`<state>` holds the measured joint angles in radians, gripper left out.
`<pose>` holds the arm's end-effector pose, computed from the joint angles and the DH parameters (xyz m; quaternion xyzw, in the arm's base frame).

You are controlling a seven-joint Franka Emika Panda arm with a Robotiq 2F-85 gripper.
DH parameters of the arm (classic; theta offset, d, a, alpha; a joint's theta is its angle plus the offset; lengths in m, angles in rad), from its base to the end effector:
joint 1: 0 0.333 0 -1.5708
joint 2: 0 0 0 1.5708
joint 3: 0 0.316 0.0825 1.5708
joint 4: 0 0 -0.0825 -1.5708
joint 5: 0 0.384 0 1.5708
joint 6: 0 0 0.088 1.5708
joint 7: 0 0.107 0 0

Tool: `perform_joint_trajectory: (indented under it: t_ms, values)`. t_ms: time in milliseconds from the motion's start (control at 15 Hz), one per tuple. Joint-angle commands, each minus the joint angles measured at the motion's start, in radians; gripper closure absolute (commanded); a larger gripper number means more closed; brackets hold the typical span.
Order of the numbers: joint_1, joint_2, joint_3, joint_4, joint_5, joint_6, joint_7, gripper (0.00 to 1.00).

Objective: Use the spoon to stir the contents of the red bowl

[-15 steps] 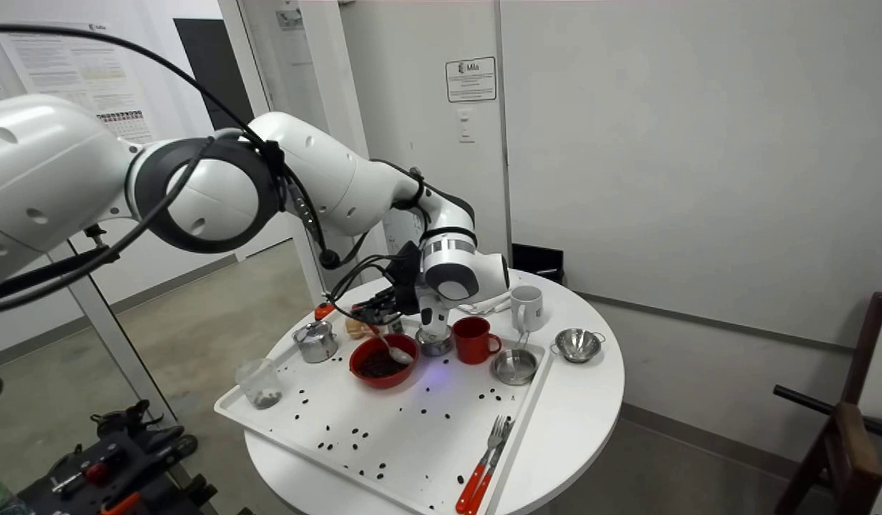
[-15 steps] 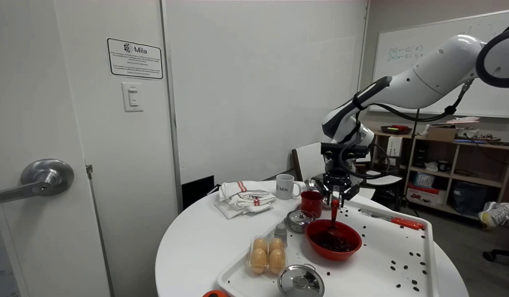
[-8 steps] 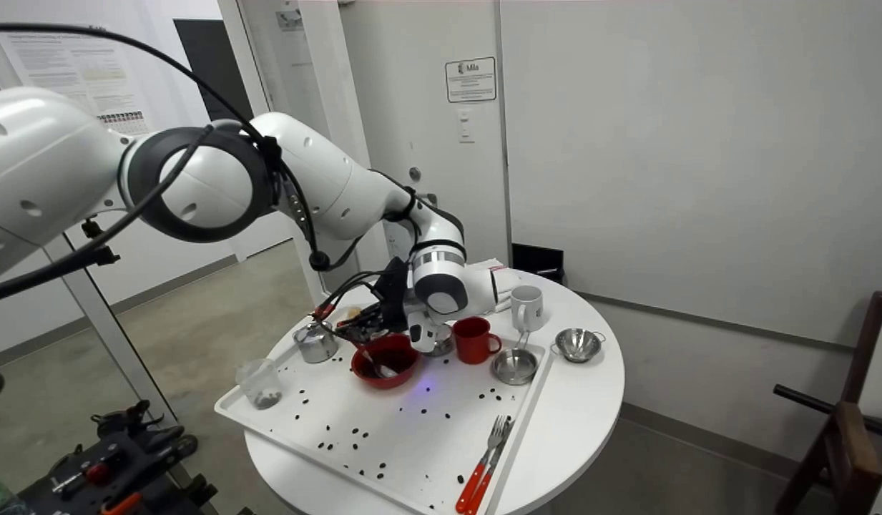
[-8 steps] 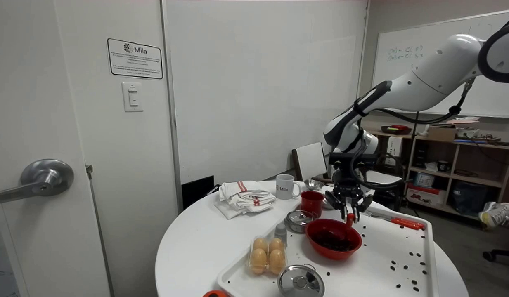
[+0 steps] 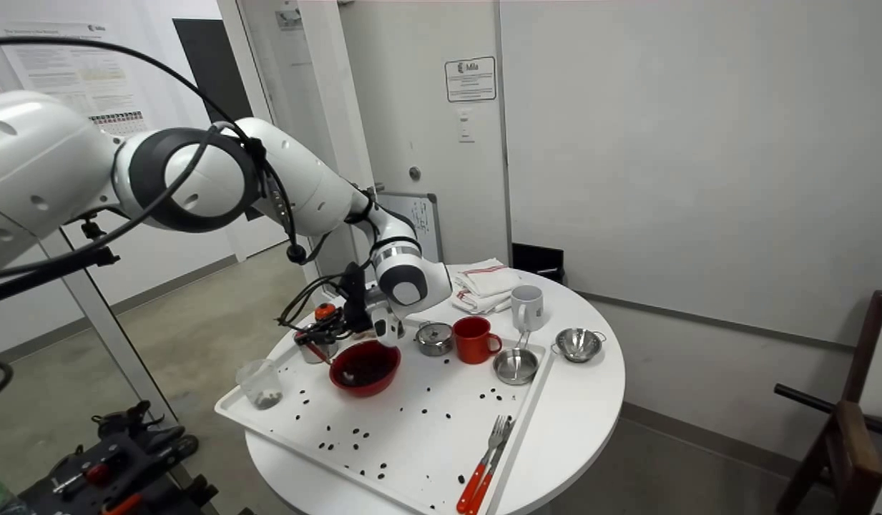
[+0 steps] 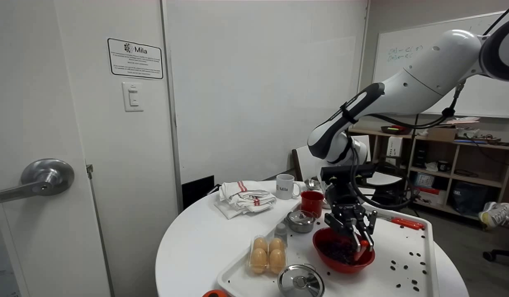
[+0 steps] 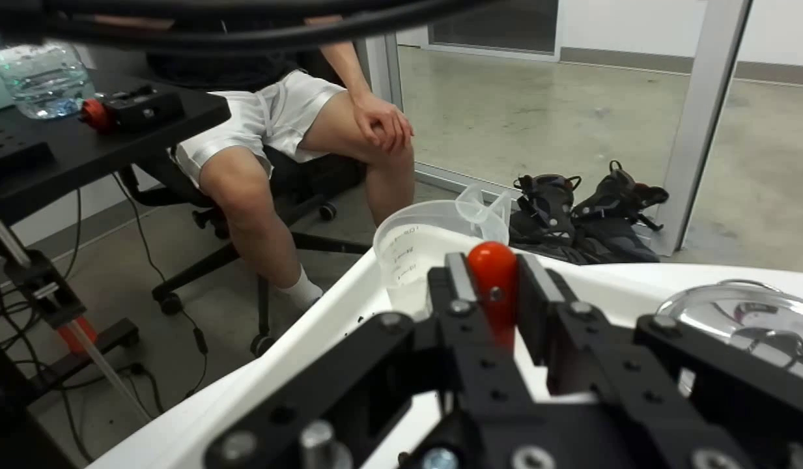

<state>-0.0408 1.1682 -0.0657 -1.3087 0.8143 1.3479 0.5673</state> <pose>0.6000 0.0316 0.0238 -0.7018 0.3852 0.5582 0.2181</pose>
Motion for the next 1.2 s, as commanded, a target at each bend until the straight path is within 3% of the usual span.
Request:
perform_joint_trajectory:
  t_ms: [0, 467, 1133]
  values:
    - [0.023, -0.010, 0.010, 0.018, -0.033, -0.027, 0.015, 0.91]
    - [0.001, 0.021, 0.021, 0.131, -0.018, -0.053, 0.060, 0.91]
    - [-0.129, 0.059, 0.021, 0.205, 0.006, -0.109, 0.057, 0.91]
